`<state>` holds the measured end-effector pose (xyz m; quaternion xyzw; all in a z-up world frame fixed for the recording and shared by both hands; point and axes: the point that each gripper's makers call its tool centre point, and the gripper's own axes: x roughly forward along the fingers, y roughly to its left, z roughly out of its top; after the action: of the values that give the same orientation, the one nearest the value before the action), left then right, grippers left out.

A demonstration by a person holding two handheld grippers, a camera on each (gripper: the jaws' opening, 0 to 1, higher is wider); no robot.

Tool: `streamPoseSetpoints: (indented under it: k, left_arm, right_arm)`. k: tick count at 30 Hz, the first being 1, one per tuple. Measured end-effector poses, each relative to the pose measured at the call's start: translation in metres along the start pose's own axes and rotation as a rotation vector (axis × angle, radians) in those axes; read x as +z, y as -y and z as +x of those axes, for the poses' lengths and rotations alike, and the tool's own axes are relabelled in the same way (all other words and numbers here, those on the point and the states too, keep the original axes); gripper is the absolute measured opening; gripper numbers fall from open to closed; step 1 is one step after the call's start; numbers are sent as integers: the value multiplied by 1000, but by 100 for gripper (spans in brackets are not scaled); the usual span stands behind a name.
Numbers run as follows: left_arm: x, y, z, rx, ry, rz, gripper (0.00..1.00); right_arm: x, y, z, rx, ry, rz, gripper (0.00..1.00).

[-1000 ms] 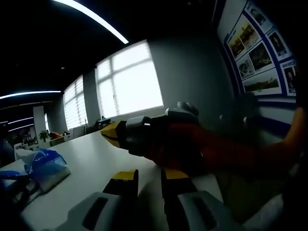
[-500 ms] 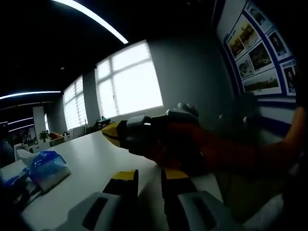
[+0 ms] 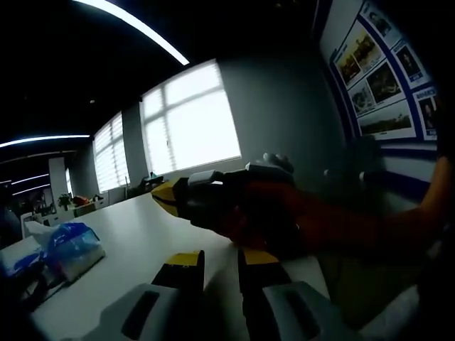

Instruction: Arrange the tabletop items into an orderly group along one side of the table until the central work area is clear of visible clutter.

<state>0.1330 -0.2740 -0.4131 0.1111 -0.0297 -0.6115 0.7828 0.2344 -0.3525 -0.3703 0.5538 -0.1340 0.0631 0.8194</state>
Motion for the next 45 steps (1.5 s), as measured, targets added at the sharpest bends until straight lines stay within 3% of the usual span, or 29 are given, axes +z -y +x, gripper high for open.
streamPoseSetpoints:
  k: [28,30,31,33,35,36,38,40,41,43,45]
  left_arm:
    - [-1,-1,-1,0,-1,-5,18]
    - [-2,-2,-1,9,-9,-18,22]
    - [-3,-8,-1,33,-31,-16,24]
    - [-4,-12,-3,51,-49,18,24]
    - [-1,-13,-5,56,-41,25,24]
    - [2,-14,-5,59,-26,12,24]
    - [7,-17,-8,66,3,3,24]
    - [9,-20,-9,69,18,-8,25]
    - [8,-20,-10,60,17,-51,27]
    - [6,-24,-15,62,-2,-94,28]
    - [1,-36,-25,119,-39,-84,28]
  right_arm:
    - [0,1,1,-11,5,15,0]
    - [-2,0,1,-9,-4,-5,0]
    - [-8,-5,2,18,-41,-82,0]
    - [-17,-11,1,44,-75,-149,0]
    - [-31,-30,0,143,-142,-321,0]
    - [-32,-33,0,147,-147,-360,0]
    - [-28,-35,3,141,-123,-490,0]
    - [-30,-27,-1,78,-157,-526,0]
    - [-30,-23,-6,46,-182,-532,0]
    - [-28,-20,-16,7,-228,-574,0]
    - [-26,-19,-24,-23,-260,-689,2]
